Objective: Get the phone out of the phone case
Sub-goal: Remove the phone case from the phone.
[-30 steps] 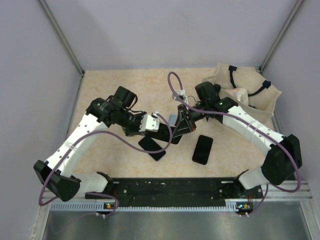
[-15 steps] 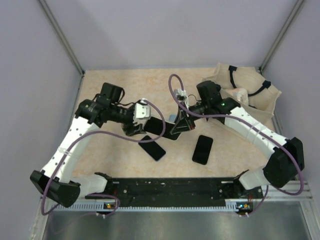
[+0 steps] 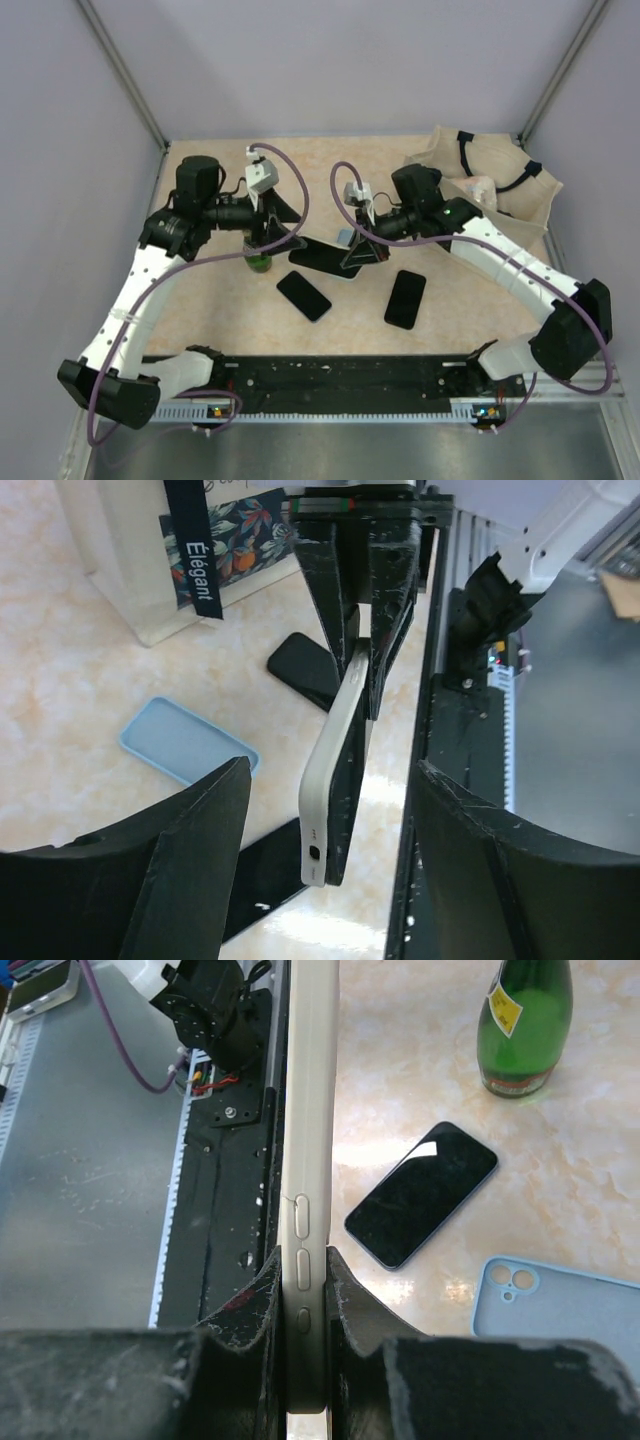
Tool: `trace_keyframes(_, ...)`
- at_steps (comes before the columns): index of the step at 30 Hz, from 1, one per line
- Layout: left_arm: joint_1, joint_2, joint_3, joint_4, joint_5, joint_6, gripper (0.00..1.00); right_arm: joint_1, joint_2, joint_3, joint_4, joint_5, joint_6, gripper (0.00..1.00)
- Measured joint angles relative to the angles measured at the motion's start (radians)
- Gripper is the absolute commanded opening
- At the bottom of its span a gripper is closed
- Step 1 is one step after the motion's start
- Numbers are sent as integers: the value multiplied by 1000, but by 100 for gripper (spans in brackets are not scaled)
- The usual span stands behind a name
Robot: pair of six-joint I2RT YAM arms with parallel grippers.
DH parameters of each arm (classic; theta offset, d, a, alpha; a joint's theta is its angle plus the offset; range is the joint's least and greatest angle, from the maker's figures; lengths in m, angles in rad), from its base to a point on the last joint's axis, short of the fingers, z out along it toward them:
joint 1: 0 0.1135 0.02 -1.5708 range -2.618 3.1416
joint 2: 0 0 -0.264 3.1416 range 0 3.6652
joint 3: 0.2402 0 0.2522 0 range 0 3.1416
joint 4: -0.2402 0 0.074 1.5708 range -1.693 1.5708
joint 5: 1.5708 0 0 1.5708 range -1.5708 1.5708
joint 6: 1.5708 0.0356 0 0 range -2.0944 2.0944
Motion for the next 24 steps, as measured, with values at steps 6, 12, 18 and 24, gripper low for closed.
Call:
trace_keyframes(6, 0, 13, -122, 266, 33, -396, 60, 25, -27, 2, -17, 45, -19, 0)
trace_keyframes(12, 0, 51, -177, 413, 59, -646, 51, 29, -27, 10, -19, 74, -37, 0)
trace_keyframes(18, 0, 51, -212, 459, 70, -740, 49, 29, -27, 14, -23, 91, -38, 0)
trace_keyframes(24, 0, 46, -255, 470, 72, -781, 43, 29, -27, 15, -23, 100, -44, 0)
